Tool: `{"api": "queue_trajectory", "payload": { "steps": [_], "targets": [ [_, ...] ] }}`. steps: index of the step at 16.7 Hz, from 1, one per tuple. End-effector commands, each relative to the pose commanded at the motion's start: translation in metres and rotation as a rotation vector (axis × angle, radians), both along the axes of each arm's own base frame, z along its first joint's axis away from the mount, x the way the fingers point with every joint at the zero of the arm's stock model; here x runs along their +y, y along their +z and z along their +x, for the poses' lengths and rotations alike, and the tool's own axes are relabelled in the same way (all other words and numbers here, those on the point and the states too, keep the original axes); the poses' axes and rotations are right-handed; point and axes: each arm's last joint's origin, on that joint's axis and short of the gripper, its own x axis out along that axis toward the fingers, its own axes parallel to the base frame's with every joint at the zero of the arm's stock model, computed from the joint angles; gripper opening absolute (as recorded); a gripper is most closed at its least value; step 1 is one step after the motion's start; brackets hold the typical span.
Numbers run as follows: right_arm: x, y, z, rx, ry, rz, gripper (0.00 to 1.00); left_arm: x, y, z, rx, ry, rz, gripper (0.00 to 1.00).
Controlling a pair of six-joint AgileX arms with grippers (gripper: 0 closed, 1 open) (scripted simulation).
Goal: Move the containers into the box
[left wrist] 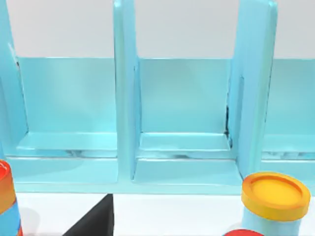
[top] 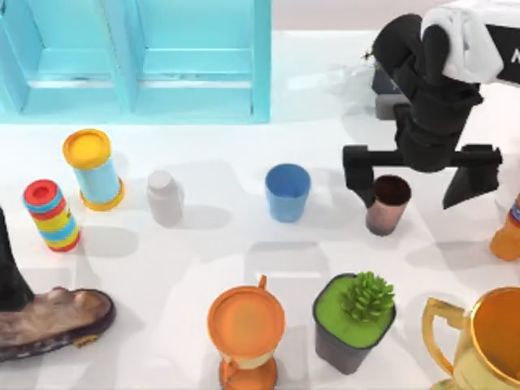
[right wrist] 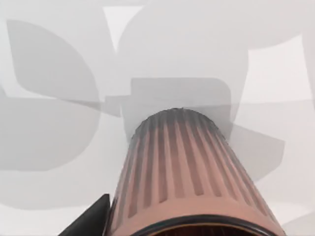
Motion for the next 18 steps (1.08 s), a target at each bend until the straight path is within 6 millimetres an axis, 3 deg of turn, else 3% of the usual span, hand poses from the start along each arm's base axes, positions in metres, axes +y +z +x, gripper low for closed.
{"api": "queue_trajectory", "payload": {
  "steps": [3,16,18],
  "targets": [
    [0.0,0.0,0.0,0.0,0.0,0.0,1.0,0.0,0.0,0.0,0.0,0.0,0.0,1.0],
    [0.0,0.0,0.0,0.0,0.0,0.0,0.02,0.0,0.0,0.0,0.0,0.0,0.0,1.0],
    [0.0,0.0,0.0,0.0,0.0,0.0,0.0,0.0,0.0,0.0,0.0,0.0,0.0,1.0]
  ]
}}
